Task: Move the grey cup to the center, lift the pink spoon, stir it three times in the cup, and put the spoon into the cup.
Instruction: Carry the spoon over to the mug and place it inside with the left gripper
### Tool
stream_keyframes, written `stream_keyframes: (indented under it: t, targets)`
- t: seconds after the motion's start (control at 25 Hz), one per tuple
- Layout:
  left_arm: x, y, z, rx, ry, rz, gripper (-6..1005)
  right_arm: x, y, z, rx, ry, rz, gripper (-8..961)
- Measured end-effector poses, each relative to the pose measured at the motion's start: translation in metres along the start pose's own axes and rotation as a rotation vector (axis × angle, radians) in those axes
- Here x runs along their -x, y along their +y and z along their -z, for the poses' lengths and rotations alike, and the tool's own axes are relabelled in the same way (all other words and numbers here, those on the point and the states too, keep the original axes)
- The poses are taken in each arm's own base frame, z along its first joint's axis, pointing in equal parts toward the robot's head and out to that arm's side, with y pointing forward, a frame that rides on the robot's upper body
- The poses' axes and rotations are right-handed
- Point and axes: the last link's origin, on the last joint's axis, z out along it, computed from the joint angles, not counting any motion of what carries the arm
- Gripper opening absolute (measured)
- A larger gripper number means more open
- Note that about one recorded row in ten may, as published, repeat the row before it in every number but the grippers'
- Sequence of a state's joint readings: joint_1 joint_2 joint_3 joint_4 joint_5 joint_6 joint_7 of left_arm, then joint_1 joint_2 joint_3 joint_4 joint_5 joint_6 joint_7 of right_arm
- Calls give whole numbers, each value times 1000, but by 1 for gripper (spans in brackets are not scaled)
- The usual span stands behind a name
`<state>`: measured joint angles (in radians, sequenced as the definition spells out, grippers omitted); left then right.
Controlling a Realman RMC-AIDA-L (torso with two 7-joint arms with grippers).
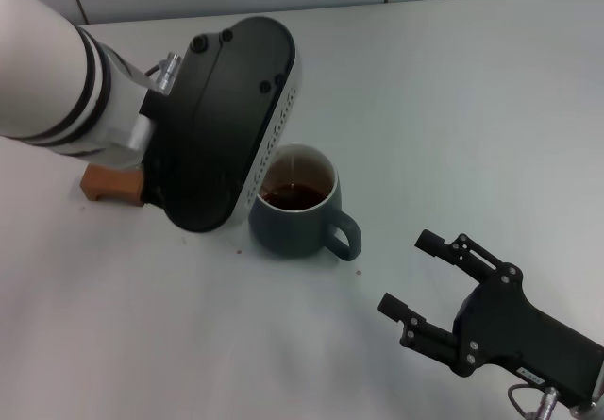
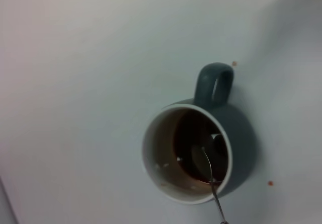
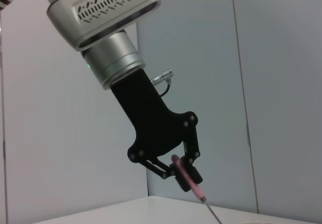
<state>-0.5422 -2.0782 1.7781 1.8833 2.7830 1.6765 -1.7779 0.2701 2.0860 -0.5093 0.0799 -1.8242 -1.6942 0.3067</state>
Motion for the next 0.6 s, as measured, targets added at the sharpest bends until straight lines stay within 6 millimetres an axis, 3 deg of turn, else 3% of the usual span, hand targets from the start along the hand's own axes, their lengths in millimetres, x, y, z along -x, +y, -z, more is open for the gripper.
stream_keyframes:
  t: [0.6]
  targets:
    - [-7,-15,1,-127,108,80,134,0,2,2,-2,-1,-5,804]
